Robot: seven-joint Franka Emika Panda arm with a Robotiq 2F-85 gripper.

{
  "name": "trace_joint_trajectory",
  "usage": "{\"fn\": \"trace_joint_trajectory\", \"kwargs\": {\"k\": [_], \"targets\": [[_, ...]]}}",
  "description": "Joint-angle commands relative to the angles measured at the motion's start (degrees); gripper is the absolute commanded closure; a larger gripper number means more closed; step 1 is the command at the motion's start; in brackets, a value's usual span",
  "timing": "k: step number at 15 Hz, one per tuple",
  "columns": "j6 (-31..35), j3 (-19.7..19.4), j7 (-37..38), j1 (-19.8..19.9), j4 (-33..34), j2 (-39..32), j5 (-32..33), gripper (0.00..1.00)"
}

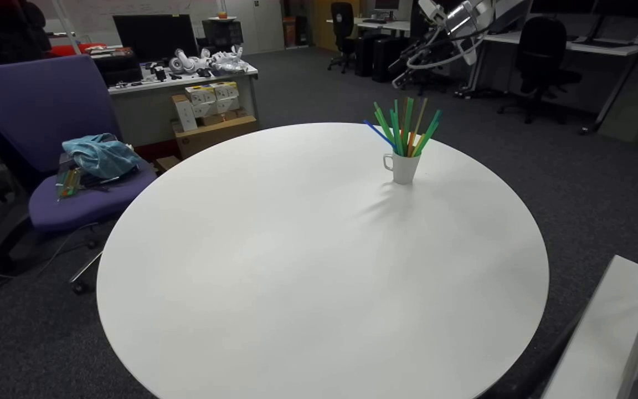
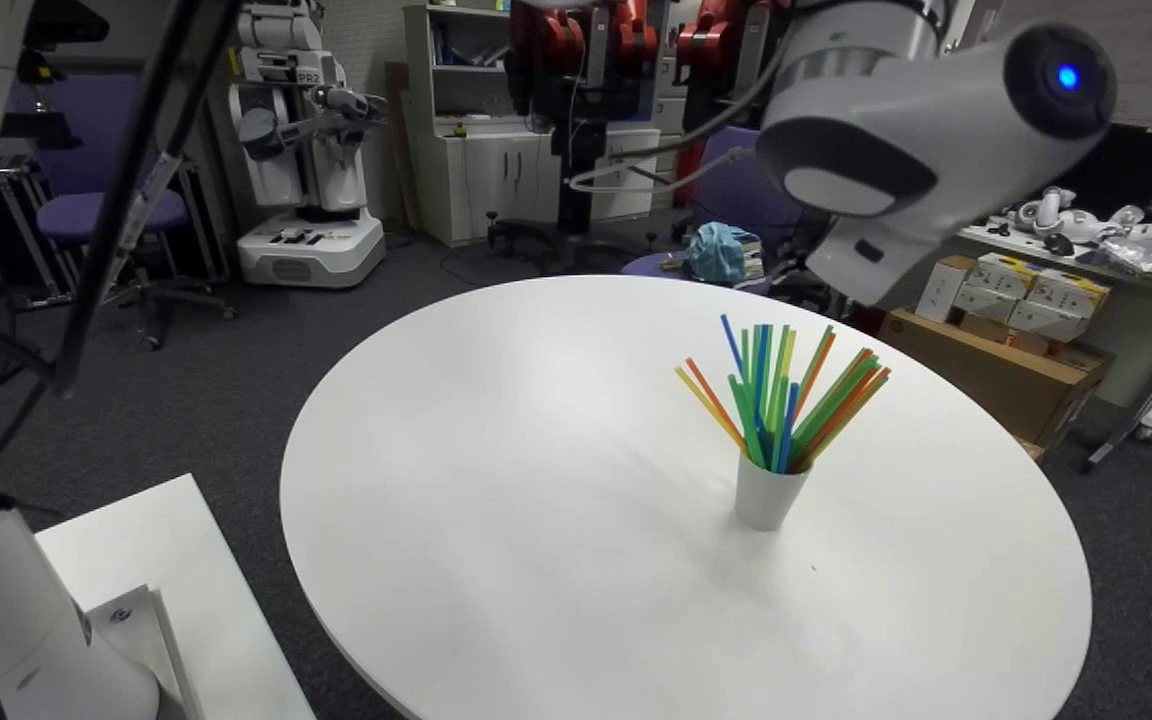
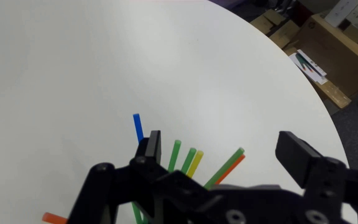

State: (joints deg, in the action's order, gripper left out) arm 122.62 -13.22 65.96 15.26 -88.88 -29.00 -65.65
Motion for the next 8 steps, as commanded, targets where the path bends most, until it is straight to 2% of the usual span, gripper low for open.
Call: {"fn": "trace_joint_trajectory", "kwargs": {"k": [1, 5, 8], "targets": [[2.26, -0.57, 7.63, -6.72, 0.87, 5.39, 14.46, 0.00], [-1.18, 1.60, 15.14, -12.21, 4.35, 8.99, 33.14, 0.00], [-4.38, 5.03, 12.13, -12.78, 6.65, 10.26, 41.17, 0.00]]}}
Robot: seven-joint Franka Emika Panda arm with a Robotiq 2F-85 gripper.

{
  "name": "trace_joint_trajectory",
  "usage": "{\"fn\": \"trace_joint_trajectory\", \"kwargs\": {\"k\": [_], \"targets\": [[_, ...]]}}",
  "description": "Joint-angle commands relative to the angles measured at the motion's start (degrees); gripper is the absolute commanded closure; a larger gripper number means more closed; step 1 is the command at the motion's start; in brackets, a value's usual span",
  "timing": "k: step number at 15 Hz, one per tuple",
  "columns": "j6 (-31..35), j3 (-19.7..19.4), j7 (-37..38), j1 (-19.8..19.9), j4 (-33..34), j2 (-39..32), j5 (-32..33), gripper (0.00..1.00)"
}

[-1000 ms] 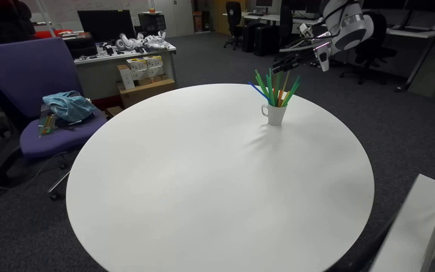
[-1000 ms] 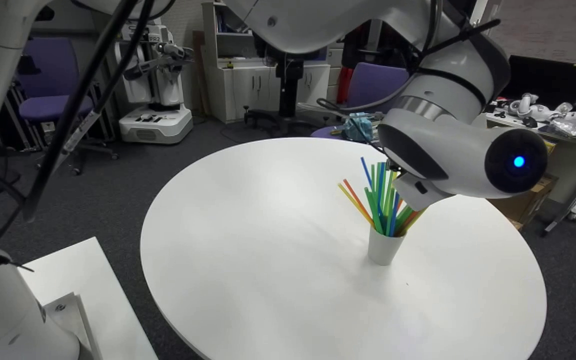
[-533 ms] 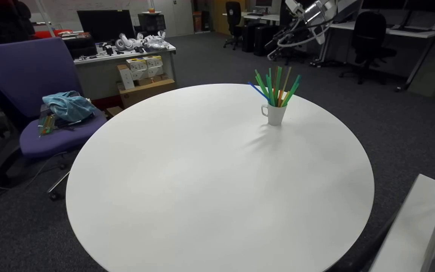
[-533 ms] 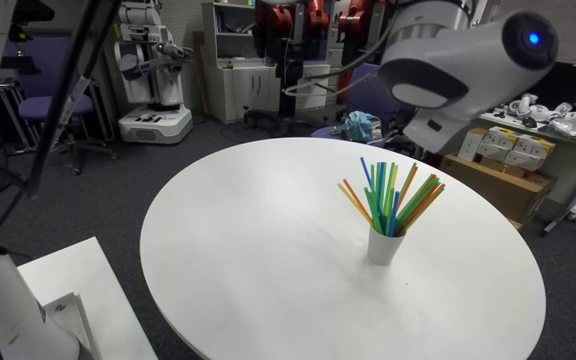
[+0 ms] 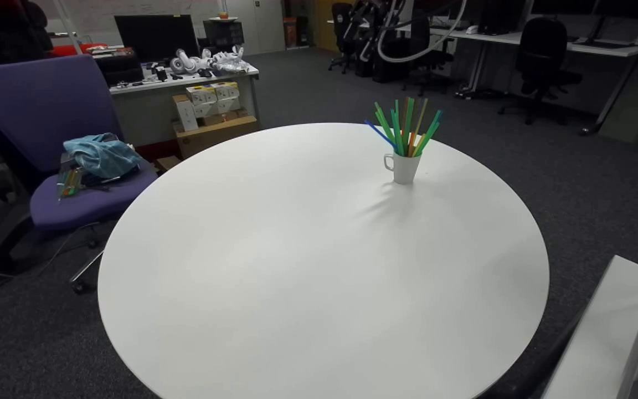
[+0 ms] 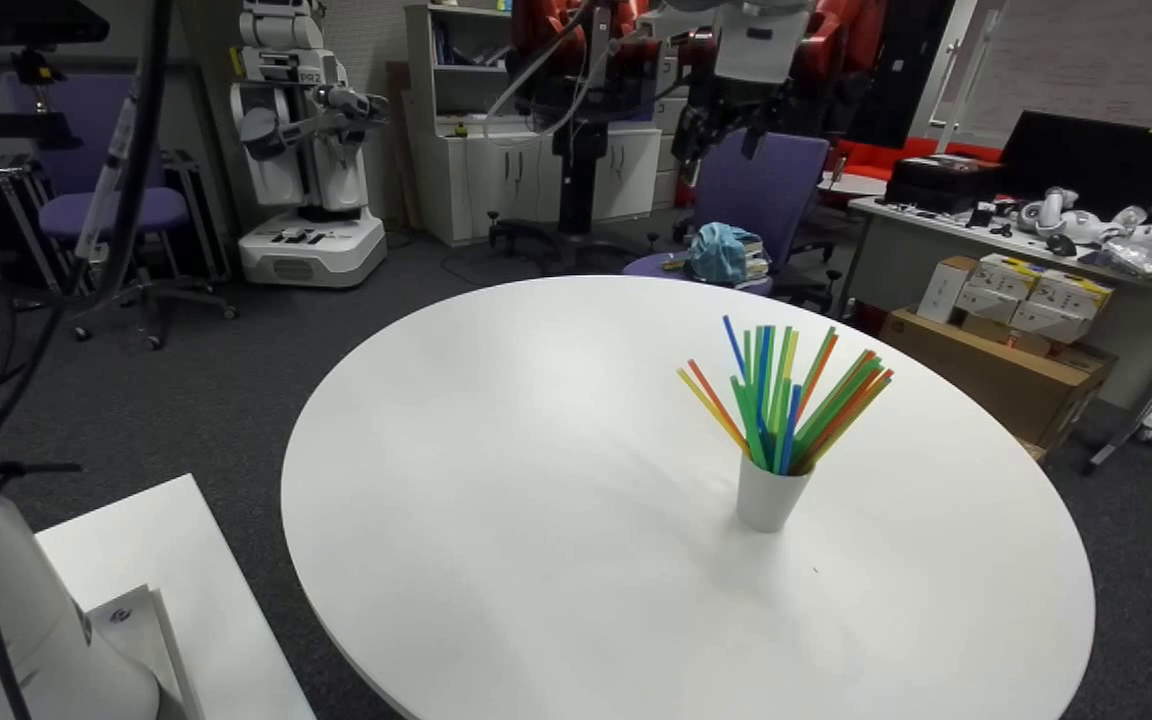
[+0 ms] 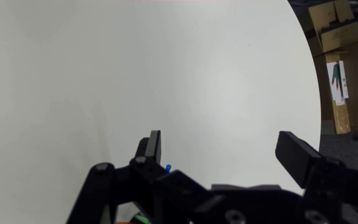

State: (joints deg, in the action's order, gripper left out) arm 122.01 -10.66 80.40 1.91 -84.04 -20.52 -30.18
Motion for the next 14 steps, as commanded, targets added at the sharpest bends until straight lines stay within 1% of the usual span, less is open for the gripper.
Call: {"fn": "trace_joint_trajectory", "kwargs": {"k": [1, 4, 9, 11, 14], "targets": [[-4.19, 3.30, -4.26, 0.61, 2.02, 1.96, 7.11, 0.00], [-3.24, 5.22, -12.22, 1.20, 1.72, 1.81, 9.08, 0.00], [-1.62, 6.41, -28.59, 1.68, 0.78, 1.24, 8.30, 0.00], [-2.50, 7.14, -35.14, 2.09, 1.72, 0.50, 7.38, 0.00], [-5.91, 8.52, -43.88, 2.61, 3.71, -1.29, 5.64, 0.00]]}}
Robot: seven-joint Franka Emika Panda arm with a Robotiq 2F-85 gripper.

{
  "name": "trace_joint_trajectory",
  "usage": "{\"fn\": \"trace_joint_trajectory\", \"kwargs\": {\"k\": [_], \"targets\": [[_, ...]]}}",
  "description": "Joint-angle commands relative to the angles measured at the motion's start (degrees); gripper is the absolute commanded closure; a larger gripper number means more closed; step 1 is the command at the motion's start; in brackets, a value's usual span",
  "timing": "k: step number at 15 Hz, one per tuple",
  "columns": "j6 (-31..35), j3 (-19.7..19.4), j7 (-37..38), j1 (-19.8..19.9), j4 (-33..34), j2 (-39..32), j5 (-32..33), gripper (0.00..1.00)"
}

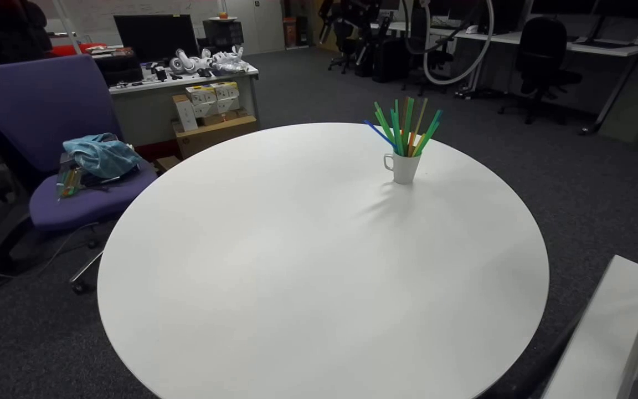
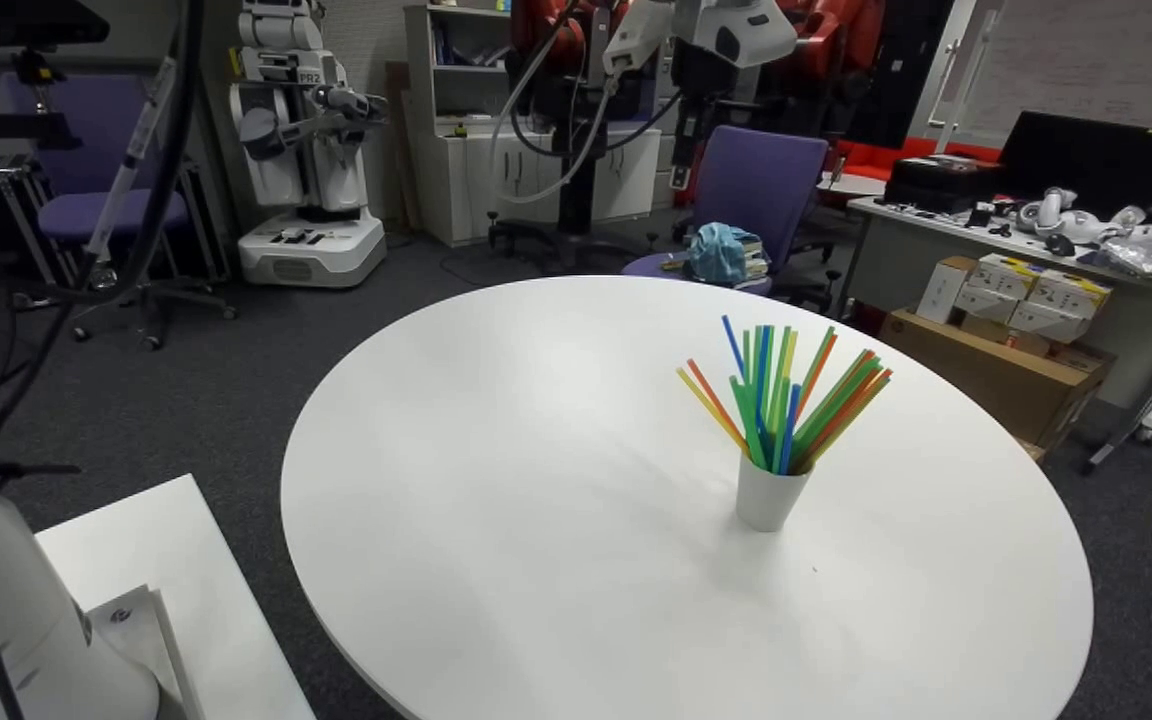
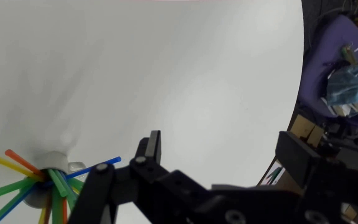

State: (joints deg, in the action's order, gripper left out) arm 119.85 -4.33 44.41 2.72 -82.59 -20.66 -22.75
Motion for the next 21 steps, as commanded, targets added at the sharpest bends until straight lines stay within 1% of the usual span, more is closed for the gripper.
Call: {"fn": "trace_joint_trajectory", "kwargs": {"k": [1, 3, 5, 8, 9, 11, 13, 15, 16, 18, 21], "targets": [[-5.68, 2.58, -10.16, 1.84, 2.81, -1.67, -1.83, 0.00], [-10.88, 2.72, -13.18, 1.32, 4.52, -3.11, -0.31, 0.00], [-15.70, 1.86, -13.99, -0.28, 5.97, -4.31, 4.20, 0.00], [-17.29, 0.82, -14.03, -2.72, 7.31, -5.24, 12.41, 0.00], [-16.26, 0.57, -14.54, -3.41, 7.24, -5.30, 15.22, 0.00], [-14.48, 0.87, -17.66, -3.82, 6.40, -4.76, 18.63, 0.00], [-11.72, 1.75, -22.26, -3.03, 5.16, -4.26, 18.09, 0.00], [-7.34, 2.39, -24.96, -1.90, 3.38, -3.93, 14.90, 0.00], [-10.56, 1.57, -21.39, -3.32, 4.90, -4.77, 16.77, 0.00], [-8.95, 1.63, -22.90, -2.88, 4.63, -4.87, 16.22, 0.00], [-8.90, 1.63, -23.04, -2.75, 4.62, -4.97, 16.18, 0.00]]}}
